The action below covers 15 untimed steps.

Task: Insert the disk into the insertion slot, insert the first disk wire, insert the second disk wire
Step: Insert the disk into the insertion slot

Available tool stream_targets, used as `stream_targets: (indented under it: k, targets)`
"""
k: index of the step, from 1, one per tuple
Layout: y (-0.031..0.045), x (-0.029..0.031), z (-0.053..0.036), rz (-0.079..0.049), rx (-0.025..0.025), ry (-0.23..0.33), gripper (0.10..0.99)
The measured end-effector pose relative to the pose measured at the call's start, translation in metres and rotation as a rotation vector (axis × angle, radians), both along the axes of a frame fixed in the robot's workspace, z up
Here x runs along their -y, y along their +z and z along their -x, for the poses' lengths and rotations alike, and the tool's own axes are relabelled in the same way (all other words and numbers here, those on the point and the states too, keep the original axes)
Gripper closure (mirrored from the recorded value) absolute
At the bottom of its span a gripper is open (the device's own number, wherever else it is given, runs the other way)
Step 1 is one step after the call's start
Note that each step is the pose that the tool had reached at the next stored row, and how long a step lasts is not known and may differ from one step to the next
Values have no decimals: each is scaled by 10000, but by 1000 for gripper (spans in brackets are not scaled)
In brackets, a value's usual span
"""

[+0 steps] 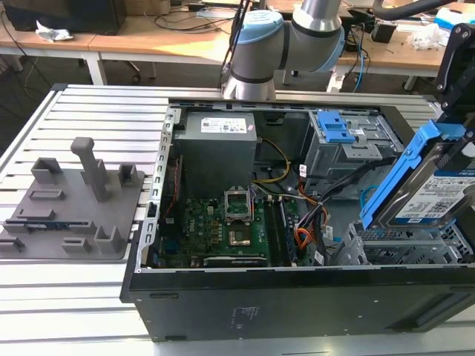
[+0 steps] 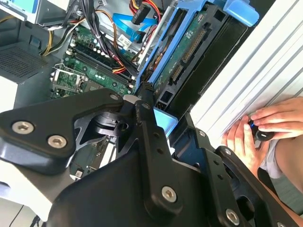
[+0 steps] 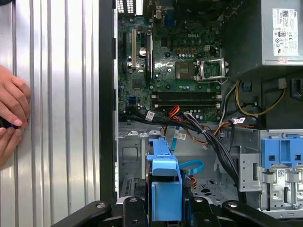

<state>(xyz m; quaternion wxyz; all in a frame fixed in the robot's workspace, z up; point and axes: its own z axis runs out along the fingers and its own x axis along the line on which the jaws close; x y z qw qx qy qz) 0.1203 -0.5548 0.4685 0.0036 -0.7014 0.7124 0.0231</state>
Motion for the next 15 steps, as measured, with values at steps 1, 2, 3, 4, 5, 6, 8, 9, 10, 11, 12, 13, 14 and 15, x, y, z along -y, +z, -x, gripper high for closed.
stream_targets:
  k: [1,2,3,4,5,6,8,9,10,11,12,13,14,15]
  targets:
    - [-8,0,0,0,0,0,722]
    - [-15,0,0,0,0,0,722]
    - [-24,0,0,-1,0,0,722]
    - [-30,0,0,-1,0,0,722]
    - [-38,0,0,-1,-1,0,722]
    - [-51,0,0,-2,-1,0,722]
    - [-69,0,0,-1,0,0,722]
    - [-85,0,0,-1,0,0,722]
    - [-96,0,0,-1,-1,0,722]
    - [-110,0,0,-1,0,2,722]
    - [-119,0,0,-1,0,3,722]
    - [-134,0,0,-1,0,6,722]
    - [-168,0,0,1,0,17,722]
    - [-189,0,0,-1,-1,25,722]
